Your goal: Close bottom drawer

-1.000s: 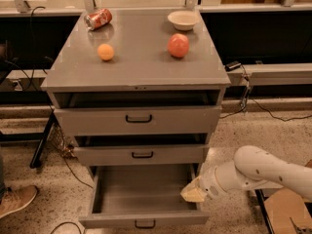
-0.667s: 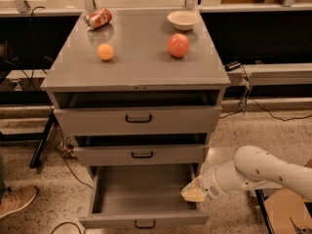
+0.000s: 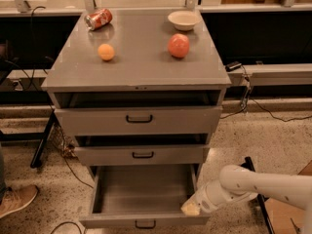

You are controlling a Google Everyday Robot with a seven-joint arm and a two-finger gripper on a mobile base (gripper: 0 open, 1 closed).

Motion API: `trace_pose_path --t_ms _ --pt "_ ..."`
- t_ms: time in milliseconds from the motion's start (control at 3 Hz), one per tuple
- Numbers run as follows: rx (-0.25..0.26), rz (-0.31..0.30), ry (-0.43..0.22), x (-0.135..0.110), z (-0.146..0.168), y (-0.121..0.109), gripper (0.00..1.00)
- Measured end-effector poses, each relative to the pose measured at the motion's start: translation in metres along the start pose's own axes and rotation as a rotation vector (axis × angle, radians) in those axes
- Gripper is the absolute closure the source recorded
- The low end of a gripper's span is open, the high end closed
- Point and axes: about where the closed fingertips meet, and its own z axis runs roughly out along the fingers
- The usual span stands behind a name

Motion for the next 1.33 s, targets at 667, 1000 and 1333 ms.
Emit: trace_pose_path --t_ms 667,1000,1333 --pt "0.004 0.082 0.136 0.069 0.101 -0.041 1.00" --pt "0.005 0.082 0.136 0.069 0.100 -0.041 1.00" --pt "0.036 0.112 0.164 0.074 0.107 -0.044 1.00"
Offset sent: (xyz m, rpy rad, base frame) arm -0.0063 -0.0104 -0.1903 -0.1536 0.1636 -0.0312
